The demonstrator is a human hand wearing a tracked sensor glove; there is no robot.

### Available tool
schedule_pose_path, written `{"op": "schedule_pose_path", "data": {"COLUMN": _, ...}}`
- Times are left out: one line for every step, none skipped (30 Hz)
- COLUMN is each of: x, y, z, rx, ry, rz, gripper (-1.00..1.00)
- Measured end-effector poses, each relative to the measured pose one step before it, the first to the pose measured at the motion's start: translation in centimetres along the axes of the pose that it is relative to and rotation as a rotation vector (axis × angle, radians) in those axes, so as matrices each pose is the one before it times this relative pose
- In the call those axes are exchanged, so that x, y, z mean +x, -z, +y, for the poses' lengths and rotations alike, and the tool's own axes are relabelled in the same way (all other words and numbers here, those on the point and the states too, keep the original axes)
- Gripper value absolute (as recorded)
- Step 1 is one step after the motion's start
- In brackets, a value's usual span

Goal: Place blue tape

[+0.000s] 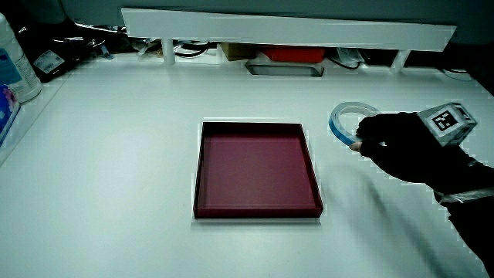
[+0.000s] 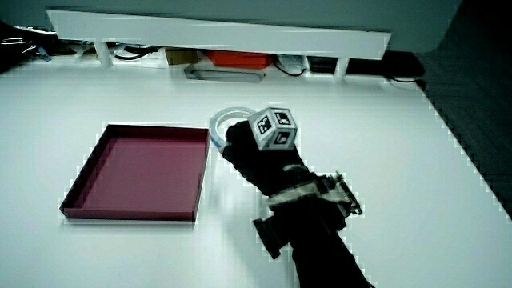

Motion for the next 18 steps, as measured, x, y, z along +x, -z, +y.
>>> {"op": "schedule_pose_path", "data": {"x": 0.444, "y": 0.173, "z": 0.003, "rx": -0.00245, "ry": 0.01772, "rz": -0.00903, "gripper": 0.0}}
{"op": "schedule_pose_path", "data": {"x": 0.632, "y": 0.281, "z": -0.009, "rx": -0.00489, "ry": 0.01284, "rz": 0.00178, "gripper": 0.0}}
{"op": "schedule_pose_path", "data": {"x": 0.461, "y": 0.169, "z": 0.006, "rx": 0.00016, "ry": 0.01087, "rz": -0.00555, "gripper": 0.0}}
{"op": "schedule_pose_path", "data": {"x": 0.202, "y": 0.054, "z": 0.013, "rx": 0.00534, "ry": 0.00888, "rz": -0.00217, "gripper": 0.0}}
{"op": "schedule_pose_path", "data": {"x": 0.396, "y": 0.249, "z": -0.007, "rx": -0.00239, "ry": 0.009, "rz": -0.00706, "gripper": 0.0}}
{"op": "schedule_pose_path", "data": {"x": 0.369, "y": 0.23, "z": -0.004, "rx": -0.00149, "ry": 0.00902, "rz": 0.00452, "gripper": 0.0}}
{"op": "schedule_pose_path", "data": {"x": 0.432, "y": 0.349, "z": -0.017, "rx": -0.00441, "ry": 0.00794, "rz": -0.00309, "gripper": 0.0}}
{"op": "schedule_pose_path", "data": {"x": 0.141, "y": 0.217, "z": -0.014, "rx": -0.00862, "ry": 0.00525, "rz": -0.00042, "gripper": 0.0}}
{"op": "schedule_pose_path", "data": {"x": 0.261, "y": 0.33, "z": -0.024, "rx": -0.00584, "ry": 0.00836, "rz": 0.00026, "gripper": 0.0}}
{"op": "schedule_pose_path", "data": {"x": 0.376, "y": 0.44, "z": -0.021, "rx": -0.00845, "ry": 0.00649, "rz": -0.00317, "gripper": 0.0}}
{"op": "schedule_pose_path", "data": {"x": 0.307, "y": 0.415, "z": -0.018, "rx": -0.00763, "ry": 0.00365, "rz": -0.00639, "gripper": 0.0}}
{"op": "schedule_pose_path", "data": {"x": 0.128, "y": 0.262, "z": 0.003, "rx": -0.00758, "ry": 0.00838, "rz": 0.00265, "gripper": 0.0}}
{"op": "schedule_pose_path", "data": {"x": 0.357, "y": 0.436, "z": 0.018, "rx": -0.01056, "ry": 0.01055, "rz": -0.00436, "gripper": 0.0}}
{"op": "schedule_pose_path", "data": {"x": 0.216, "y": 0.327, "z": 0.002, "rx": -0.0083, "ry": 0.01074, "rz": 0.00493, "gripper": 0.0}}
{"op": "schedule_pose_path", "data": {"x": 0.39, "y": 0.476, "z": 0.016, "rx": -0.00415, "ry": -0.00031, "rz": -0.0094, "gripper": 0.0}}
{"op": "schedule_pose_path", "data": {"x": 0.165, "y": 0.29, "z": 0.016, "rx": -0.00829, "ry": 0.00642, "rz": -0.00193, "gripper": 0.0}}
{"op": "schedule_pose_path", "data": {"x": 0.205, "y": 0.332, "z": 0.004, "rx": -0.00738, "ry": 0.00278, "rz": 0.00259, "gripper": 0.0}}
{"op": "schedule_pose_path", "data": {"x": 0.192, "y": 0.337, "z": 0.03, "rx": -0.00628, "ry": 0.00943, "rz": -0.00551, "gripper": 0.0}}
